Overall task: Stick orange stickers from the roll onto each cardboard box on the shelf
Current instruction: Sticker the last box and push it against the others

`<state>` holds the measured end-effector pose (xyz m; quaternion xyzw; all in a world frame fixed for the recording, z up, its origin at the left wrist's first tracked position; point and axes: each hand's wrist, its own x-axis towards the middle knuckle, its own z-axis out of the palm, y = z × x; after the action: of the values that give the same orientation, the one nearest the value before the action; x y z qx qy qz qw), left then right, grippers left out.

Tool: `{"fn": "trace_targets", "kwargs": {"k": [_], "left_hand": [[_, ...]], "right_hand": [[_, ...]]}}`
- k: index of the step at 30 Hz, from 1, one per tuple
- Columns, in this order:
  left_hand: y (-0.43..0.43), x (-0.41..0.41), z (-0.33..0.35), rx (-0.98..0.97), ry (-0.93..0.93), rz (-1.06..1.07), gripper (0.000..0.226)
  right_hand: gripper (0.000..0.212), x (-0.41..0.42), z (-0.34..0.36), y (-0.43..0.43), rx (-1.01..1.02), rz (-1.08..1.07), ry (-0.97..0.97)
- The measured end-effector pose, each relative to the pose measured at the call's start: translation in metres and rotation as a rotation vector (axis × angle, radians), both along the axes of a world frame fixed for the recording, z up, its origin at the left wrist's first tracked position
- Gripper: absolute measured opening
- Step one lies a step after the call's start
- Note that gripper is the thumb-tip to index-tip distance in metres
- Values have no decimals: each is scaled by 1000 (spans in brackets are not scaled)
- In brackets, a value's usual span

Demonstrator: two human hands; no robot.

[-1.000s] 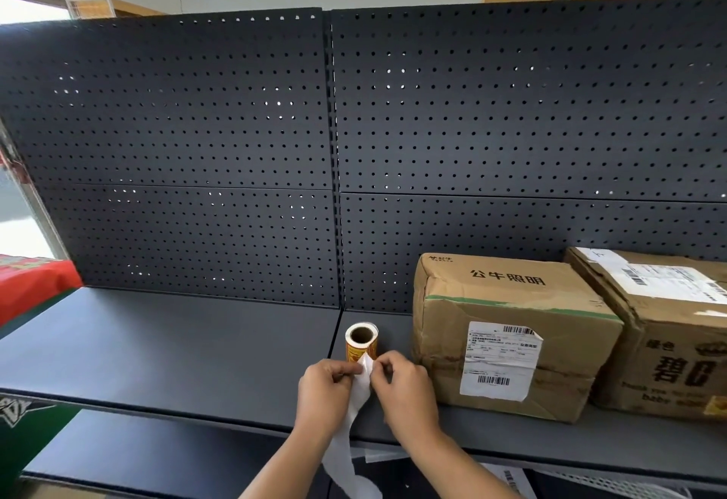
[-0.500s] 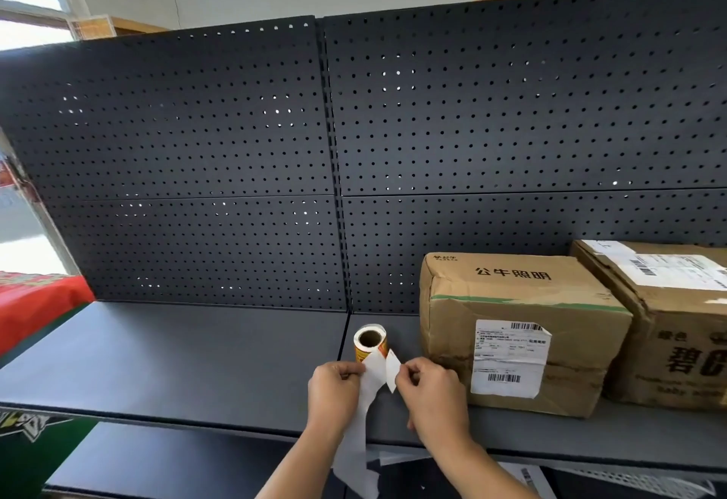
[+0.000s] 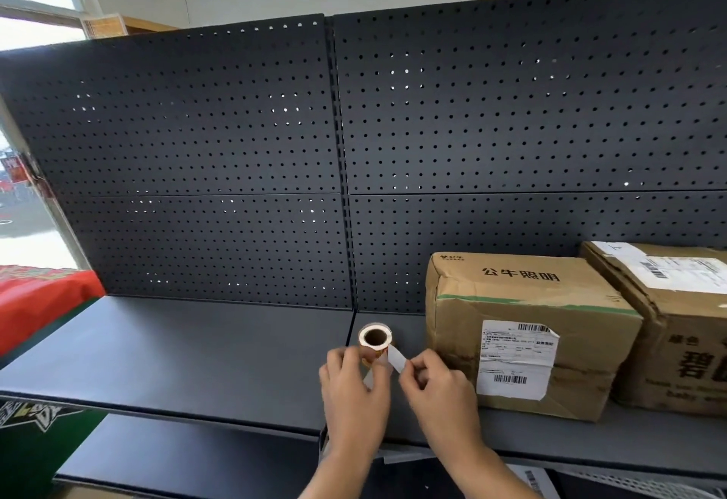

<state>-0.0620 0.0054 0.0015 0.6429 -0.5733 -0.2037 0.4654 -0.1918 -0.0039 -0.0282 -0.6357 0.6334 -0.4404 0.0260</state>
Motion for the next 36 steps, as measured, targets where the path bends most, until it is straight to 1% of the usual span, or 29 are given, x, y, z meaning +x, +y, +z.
{"fn": "trace_targets", "kwargs": {"k": [1,3,5,7,10,12,14,18,20,22,24,26,29,33,36], "left_hand": [[6,-4,5,12,138,-43,6],[15,-9,14,98,402,-145,13],[18,-11,22,165,572,-205,21],[19,-12,27,184,681,-217,23],[17,-11,29,165,713,-184,10],[16,-8,30,178,789,-183,9],[17,-7,33,183,811,-199,13],[23,-6,44,131,765,-245,14],[27,-6,52,114,762,-274,14],[32,-7,62,100,755,-311,13],[38,-10,70,83,762,-360,12],[43,-15,78,74,774,-412,10],[51,-23,87,72,803,-468,8],[56,-32,97,86,814,-510,17],[57,-38,101,108,810,-520,17]], "right_hand": [[19,0,2,2,-32,-4,17],[20,0,8,6,-107,9,73],[19,1,14,12,-170,37,144],[17,1,22,17,-211,67,215],[13,0,30,26,-200,138,257],[23,-5,36,34,-130,187,214],[25,-14,46,41,-32,225,98],[6,-34,74,51,117,279,-243],[10,-43,92,56,187,315,-418],[9,-51,109,61,241,356,-515],[8,-58,121,65,273,396,-574],[9,-65,131,71,274,434,-602],[11,-72,143,82,198,446,-626],[8,-72,150,92,114,449,-732],[9,-71,146,91,67,412,-783]]}}
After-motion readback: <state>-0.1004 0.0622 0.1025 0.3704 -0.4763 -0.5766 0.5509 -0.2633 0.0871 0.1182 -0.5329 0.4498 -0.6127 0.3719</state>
